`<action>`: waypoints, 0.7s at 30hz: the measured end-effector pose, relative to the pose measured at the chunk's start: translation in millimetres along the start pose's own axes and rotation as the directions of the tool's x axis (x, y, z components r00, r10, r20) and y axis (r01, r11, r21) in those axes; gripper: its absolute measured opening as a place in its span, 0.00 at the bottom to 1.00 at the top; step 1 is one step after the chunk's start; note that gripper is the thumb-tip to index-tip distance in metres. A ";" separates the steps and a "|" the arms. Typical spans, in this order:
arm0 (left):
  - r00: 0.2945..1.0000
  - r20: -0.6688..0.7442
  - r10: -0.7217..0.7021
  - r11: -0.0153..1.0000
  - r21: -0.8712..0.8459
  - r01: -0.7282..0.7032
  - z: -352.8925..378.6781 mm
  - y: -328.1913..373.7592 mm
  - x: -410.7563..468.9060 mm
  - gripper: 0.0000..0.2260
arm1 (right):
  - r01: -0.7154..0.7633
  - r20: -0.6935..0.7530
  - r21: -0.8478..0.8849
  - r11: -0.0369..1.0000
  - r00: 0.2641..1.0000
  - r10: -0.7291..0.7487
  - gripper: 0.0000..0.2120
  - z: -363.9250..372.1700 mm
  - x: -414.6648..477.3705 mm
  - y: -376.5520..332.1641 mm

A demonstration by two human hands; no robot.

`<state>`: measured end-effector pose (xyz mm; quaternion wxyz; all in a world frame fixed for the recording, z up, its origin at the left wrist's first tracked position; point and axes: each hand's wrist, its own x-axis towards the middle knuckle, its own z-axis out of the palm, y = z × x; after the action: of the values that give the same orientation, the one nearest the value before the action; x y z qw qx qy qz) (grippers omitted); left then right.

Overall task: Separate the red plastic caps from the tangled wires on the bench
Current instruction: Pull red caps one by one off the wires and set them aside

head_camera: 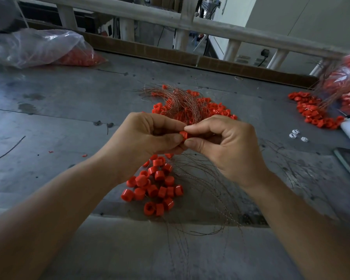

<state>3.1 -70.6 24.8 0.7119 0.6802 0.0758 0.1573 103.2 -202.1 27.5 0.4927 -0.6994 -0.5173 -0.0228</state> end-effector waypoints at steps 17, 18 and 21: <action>0.998 -0.054 0.040 0.988 0.149 -0.032 0.8 -0.8 -2.5 0.09 | 0.130 0.003 -0.176 0.976 0.991 -0.131 0.10 5.0 -1.6 2.8; 0.998 -0.052 0.040 0.986 0.161 -0.032 0.6 -1.4 -2.4 0.09 | 0.139 0.012 -0.190 0.972 0.990 -0.139 0.09 5.2 -1.4 3.6; 0.998 -0.058 0.027 0.983 0.181 -0.016 0.4 -3.1 -2.4 0.07 | 0.157 0.040 -0.199 0.967 0.988 -0.152 0.08 4.0 -2.6 4.9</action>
<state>1.4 -71.8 21.5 0.6429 0.7378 0.1036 0.1778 103.7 -201.0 20.8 0.4098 -0.7036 -0.5710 -0.1047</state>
